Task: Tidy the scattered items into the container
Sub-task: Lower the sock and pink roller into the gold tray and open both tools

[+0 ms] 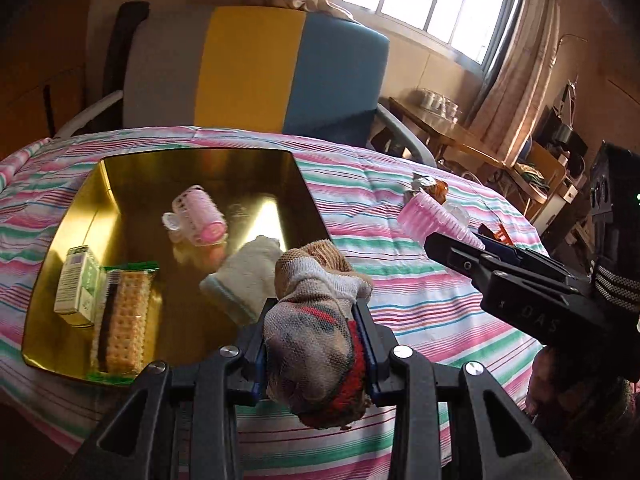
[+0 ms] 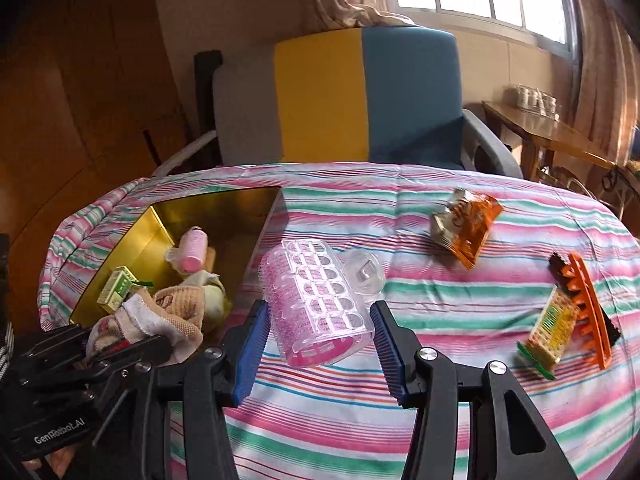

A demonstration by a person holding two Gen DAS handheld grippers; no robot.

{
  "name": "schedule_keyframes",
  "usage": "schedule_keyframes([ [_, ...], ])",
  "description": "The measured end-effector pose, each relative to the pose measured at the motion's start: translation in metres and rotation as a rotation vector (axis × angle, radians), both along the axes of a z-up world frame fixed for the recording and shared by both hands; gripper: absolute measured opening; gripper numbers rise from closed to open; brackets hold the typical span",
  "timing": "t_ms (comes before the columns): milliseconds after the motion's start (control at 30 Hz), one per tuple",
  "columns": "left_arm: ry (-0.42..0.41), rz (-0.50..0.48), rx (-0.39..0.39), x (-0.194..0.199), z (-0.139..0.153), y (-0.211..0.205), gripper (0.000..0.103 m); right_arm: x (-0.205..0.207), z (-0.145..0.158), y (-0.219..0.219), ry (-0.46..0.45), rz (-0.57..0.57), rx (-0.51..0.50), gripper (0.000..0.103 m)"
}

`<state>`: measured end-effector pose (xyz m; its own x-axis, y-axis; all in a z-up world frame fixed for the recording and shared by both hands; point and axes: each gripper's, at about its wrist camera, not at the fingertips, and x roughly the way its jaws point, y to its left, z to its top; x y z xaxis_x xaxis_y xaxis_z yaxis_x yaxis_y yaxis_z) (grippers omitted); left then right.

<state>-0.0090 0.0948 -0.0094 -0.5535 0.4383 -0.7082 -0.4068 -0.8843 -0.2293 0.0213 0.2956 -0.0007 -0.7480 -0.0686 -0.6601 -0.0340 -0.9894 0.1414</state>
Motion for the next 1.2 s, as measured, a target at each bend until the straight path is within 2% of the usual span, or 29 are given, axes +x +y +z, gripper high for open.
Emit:
schedule_keyframes([
  [267,0.001,0.141,0.014,-0.021,-0.002,-0.058,0.036,-0.054,0.006,-0.066,0.0,0.148,0.023,0.052],
  [500,-0.008,0.215,0.015,-0.037,-0.009,-0.093,0.036,-0.121,-0.012,-0.1,-0.075,0.183,0.069,0.052],
  [867,-0.024,0.27,-0.002,-0.056,-0.02,-0.12,0.036,-0.183,-0.045,-0.113,-0.183,0.147,0.155,0.052],
  [1067,-0.036,0.276,-0.036,-0.059,-0.027,-0.123,0.036,-0.198,-0.055,-0.112,-0.254,0.151,0.16,0.052],
  [1200,-0.055,0.282,-0.062,-0.061,-0.034,-0.123,0.036,-0.199,-0.058,-0.109,-0.263,0.149,0.14,0.053],
])
